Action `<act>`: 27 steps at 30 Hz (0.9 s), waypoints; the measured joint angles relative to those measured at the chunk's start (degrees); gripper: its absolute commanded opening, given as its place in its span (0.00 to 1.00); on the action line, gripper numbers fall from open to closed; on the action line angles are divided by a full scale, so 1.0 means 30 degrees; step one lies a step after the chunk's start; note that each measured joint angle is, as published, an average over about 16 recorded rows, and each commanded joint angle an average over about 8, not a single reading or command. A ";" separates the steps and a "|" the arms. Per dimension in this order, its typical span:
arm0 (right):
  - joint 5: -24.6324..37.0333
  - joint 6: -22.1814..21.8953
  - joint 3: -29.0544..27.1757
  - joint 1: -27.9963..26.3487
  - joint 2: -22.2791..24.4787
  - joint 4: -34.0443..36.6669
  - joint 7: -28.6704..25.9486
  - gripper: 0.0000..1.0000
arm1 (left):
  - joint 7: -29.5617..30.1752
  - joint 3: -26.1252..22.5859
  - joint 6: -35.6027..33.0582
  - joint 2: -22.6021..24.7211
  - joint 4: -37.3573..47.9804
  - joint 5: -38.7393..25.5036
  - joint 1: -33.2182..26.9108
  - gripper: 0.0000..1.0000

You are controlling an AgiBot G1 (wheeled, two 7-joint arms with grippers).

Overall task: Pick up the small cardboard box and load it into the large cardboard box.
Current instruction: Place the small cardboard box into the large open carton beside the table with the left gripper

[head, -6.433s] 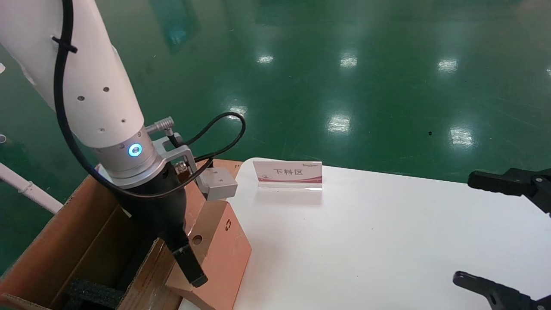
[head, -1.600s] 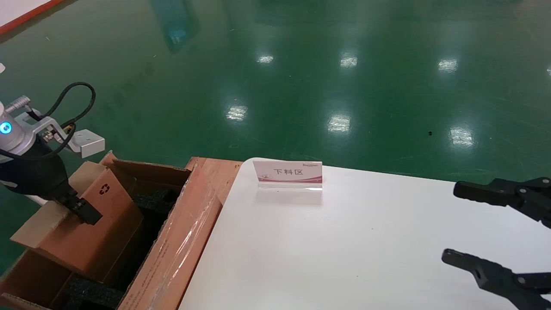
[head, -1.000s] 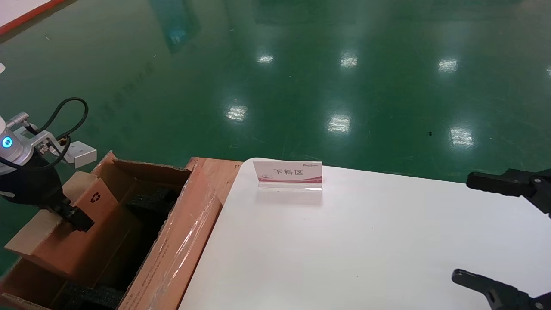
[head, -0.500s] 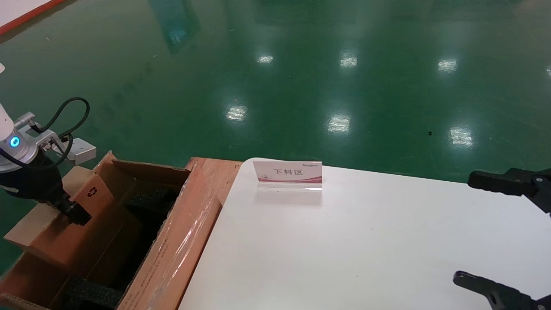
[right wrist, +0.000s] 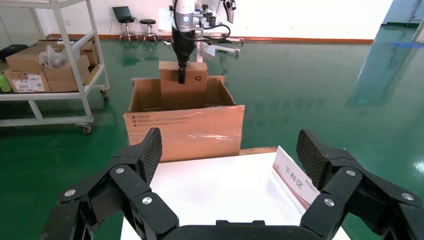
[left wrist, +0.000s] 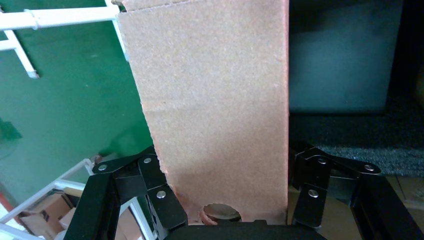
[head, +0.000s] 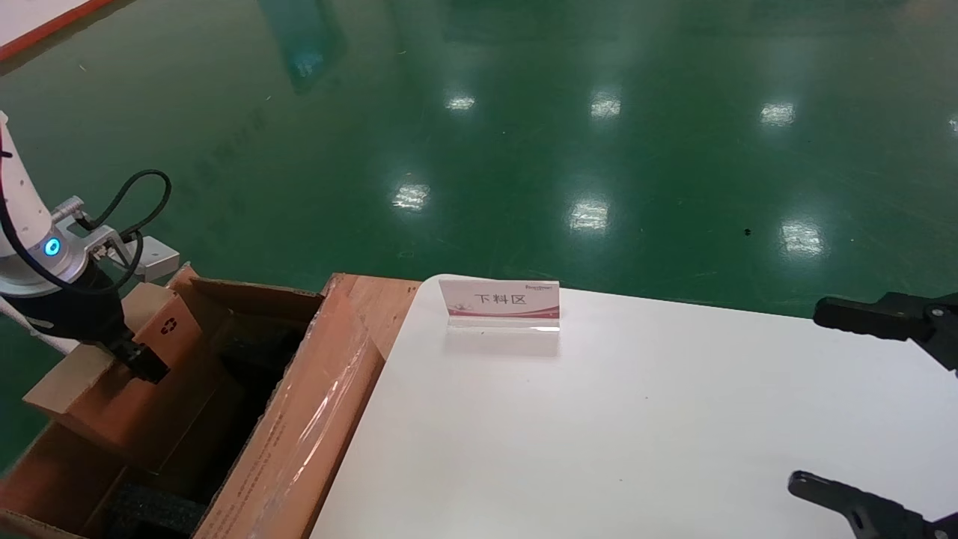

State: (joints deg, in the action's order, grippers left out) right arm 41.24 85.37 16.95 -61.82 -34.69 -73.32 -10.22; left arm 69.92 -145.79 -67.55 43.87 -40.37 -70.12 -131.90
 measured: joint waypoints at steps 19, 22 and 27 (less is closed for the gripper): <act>-0.0013 -0.0008 0.0019 -0.0004 0.0008 0.0000 0.0010 1.00 | -0.0849 0.0511 0.0751 0.0236 0.2179 0.1166 0.2761 0.00; -0.0015 -0.0010 0.0021 -0.0004 0.0009 0.0001 0.0011 1.00 | -0.1078 0.0622 0.0736 0.0287 0.2628 0.1402 0.3154 0.02; -0.0018 -0.0013 0.0024 -0.0002 0.0011 0.0003 0.0013 1.00 | -0.1369 0.0773 0.0665 0.0352 0.3169 0.1713 0.3589 0.62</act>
State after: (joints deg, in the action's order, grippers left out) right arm 41.18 85.33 17.02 -61.83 -34.66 -73.31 -10.18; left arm 65.82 -143.47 -65.56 44.93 -30.86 -64.98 -121.13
